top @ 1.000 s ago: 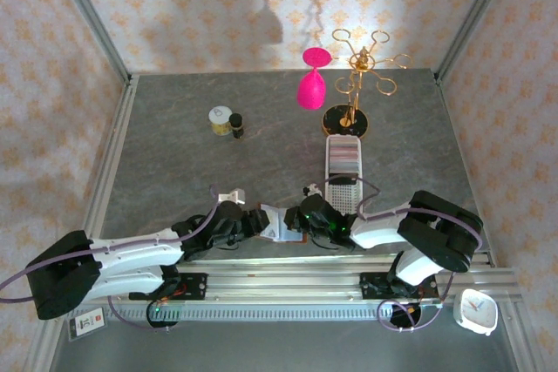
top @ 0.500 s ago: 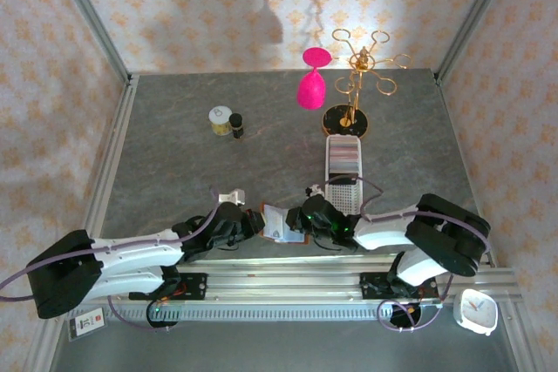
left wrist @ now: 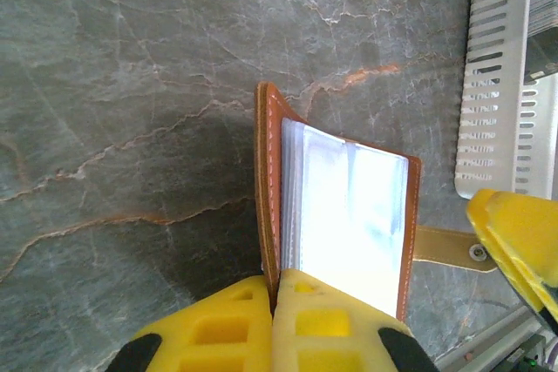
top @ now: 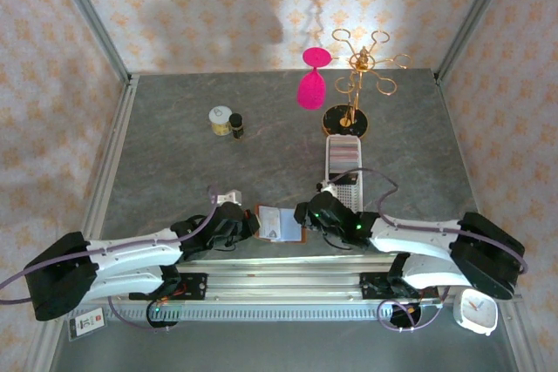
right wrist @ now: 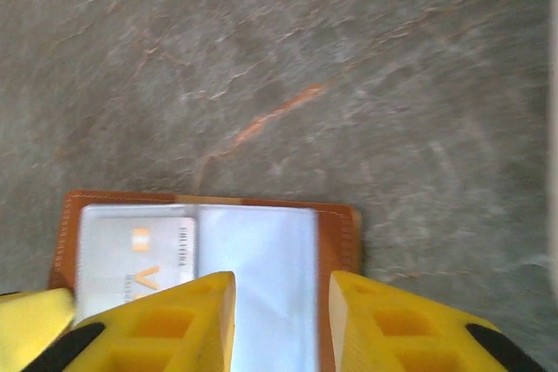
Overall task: Put the credit cards into the card holder
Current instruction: Close the card holder at the bottom-center of the table.
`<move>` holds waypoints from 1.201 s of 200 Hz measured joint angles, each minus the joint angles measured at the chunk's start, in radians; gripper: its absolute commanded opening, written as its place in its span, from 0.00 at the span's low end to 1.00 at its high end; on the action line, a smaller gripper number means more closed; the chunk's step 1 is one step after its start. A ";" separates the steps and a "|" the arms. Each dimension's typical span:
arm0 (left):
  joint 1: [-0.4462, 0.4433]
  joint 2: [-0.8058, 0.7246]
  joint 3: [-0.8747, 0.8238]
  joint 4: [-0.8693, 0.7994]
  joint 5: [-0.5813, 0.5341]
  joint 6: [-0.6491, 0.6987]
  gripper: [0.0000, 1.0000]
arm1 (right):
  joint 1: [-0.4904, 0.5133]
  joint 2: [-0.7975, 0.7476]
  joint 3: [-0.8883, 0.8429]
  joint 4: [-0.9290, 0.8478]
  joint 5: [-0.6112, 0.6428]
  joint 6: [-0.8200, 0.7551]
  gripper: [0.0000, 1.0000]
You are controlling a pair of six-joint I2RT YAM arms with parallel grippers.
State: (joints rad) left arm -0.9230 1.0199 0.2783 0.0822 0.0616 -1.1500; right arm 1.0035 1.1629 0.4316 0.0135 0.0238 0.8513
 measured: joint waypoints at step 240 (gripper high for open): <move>0.000 -0.106 -0.002 -0.095 -0.019 0.006 0.02 | 0.002 -0.084 0.002 -0.103 -0.106 -0.016 0.30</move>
State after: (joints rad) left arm -0.9230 0.9134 0.2768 -0.0124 0.0429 -1.1435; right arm 1.0054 1.0790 0.4339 -0.0895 -0.0818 0.8352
